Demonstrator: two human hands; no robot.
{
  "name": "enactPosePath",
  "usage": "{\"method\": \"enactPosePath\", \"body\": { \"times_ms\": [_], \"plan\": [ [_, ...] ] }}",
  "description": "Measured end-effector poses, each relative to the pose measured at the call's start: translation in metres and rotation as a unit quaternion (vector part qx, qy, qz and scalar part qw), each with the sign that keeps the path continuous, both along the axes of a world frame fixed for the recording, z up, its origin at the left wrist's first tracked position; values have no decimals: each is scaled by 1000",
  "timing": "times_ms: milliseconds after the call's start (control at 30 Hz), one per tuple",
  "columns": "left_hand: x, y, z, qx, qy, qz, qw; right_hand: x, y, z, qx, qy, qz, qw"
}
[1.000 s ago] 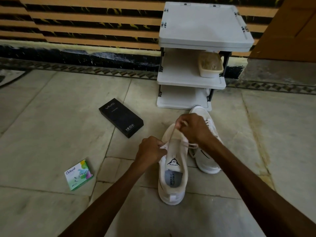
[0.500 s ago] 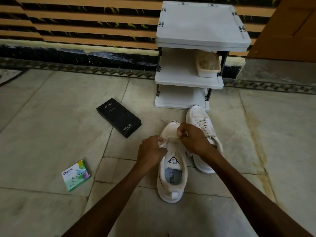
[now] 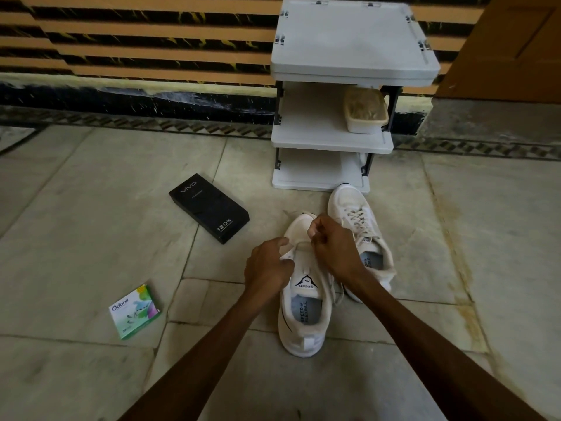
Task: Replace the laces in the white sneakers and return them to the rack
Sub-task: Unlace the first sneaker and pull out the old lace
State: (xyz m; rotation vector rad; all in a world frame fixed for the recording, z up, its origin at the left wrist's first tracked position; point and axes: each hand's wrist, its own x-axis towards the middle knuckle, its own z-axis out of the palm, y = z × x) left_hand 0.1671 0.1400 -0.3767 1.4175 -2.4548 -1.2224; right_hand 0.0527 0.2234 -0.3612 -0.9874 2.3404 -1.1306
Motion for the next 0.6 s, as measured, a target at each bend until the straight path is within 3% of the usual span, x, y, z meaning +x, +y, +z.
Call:
{"method": "enactPosePath", "body": {
  "times_ms": [167,333,400,500,600],
  "plan": [
    [-1,0,-3,3,2,4,1000,2,-4,-3,98,112,56,987],
    [-3,2,-5,-8,-10,12,1000,4,-7,8,85,123,48,988],
    [-3,3,-4,-10,-14,12,1000,2,-10,18,24,80,15,996],
    [-4,3,-2,-3,-14,1,1000,-5,-13,45,-102,-89,7,991],
    [-4,3,2,8,-13,-12,1000,-18,-16,65,-127,-171,67,975]
  ]
}}
